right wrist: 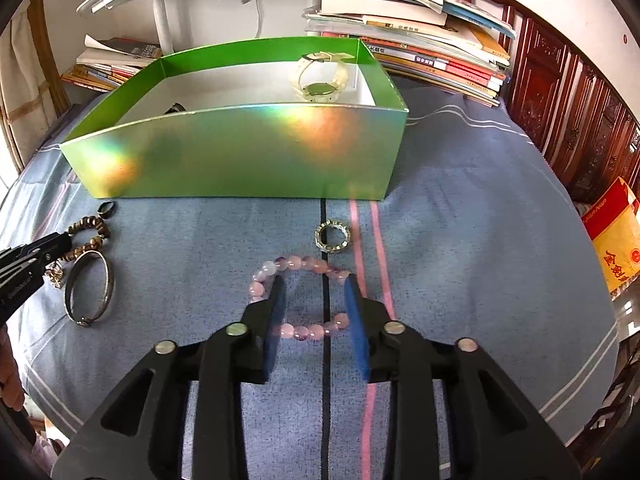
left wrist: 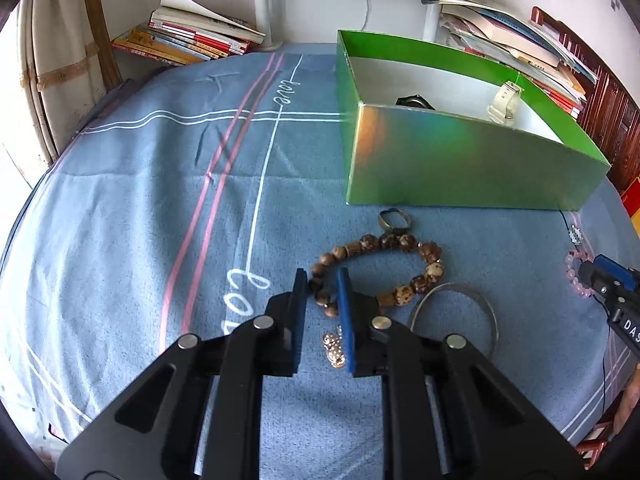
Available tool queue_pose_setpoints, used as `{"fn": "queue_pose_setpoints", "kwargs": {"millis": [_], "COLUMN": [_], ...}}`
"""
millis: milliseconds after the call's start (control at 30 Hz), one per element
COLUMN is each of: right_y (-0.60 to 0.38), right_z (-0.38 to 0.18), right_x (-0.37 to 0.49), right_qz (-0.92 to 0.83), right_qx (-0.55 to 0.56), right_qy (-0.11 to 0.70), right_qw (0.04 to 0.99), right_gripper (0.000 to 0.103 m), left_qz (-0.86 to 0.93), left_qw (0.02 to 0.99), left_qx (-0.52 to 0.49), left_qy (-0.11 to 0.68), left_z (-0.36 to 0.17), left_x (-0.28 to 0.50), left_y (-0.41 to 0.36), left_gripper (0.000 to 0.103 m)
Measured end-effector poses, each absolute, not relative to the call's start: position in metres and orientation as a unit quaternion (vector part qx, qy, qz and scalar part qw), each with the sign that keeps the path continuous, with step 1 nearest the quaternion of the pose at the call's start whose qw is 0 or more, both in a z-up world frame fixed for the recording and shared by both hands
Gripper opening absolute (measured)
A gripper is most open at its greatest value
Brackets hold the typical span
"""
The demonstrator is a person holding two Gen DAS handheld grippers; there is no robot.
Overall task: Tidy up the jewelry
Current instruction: 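Reach the left gripper toward the wooden bead bracelet's charm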
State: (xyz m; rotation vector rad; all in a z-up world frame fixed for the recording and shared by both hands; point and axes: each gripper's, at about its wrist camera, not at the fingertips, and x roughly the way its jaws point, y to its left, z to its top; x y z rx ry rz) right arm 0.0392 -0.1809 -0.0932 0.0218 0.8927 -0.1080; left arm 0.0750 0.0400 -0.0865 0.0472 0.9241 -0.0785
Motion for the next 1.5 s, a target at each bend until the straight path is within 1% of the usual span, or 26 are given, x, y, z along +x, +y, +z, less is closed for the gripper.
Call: {"fn": "queue_pose_setpoints", "kwargs": {"millis": [133,333,633,767,967,1233,1367,1400,1467,1500], "right_y": [-0.178,-0.176,-0.162,-0.170,-0.180,-0.167,-0.157,-0.154,-0.149,-0.147], "right_z": [-0.096,-0.097,-0.096,-0.091,-0.097,-0.099,-0.098,-0.098,-0.098,-0.098], "right_x": [0.040,0.041,0.038,0.038,0.040,0.037,0.037,0.036,0.036,0.036], "right_qz": [-0.056,-0.056,-0.017,-0.043,-0.063,-0.036,-0.012,-0.006,0.004,0.010], "right_qx": [-0.001,-0.008,-0.011,-0.005,0.001,-0.008,-0.013,-0.017,-0.022,-0.022], "right_qy": [0.432,0.430,0.431,0.423,0.431,0.429,0.428,0.427,0.426,0.426], "right_qw": [0.900,0.901,0.902,0.905,0.900,0.903,0.904,0.904,0.905,0.905], "right_gripper": [0.035,0.035,0.035,0.035,0.035,0.035,0.035,0.035,0.029,0.022], "left_qz": [-0.036,-0.036,-0.037,-0.039,-0.041,-0.041,-0.041,-0.042,-0.043,-0.043], "left_qw": [0.894,0.895,0.895,0.894,0.894,0.894,0.895,0.895,0.894,0.894], "left_qx": [0.022,0.024,0.024,0.023,0.025,0.026,0.027,0.027,0.027,0.027], "left_qy": [0.446,0.444,0.445,0.445,0.444,0.444,0.444,0.444,0.444,0.444], "left_z": [-0.086,-0.087,-0.087,-0.087,-0.087,-0.087,-0.087,-0.087,-0.087,-0.087], "left_x": [0.074,0.074,0.074,0.074,0.074,0.074,0.075,0.075,0.075,0.076], "left_y": [0.040,0.039,0.038,0.038,0.036,0.035,0.033,0.033,0.033,0.033], "left_gripper": [0.016,0.020,0.022,0.024,0.028,0.029,0.031,0.032,0.032,0.033]}}
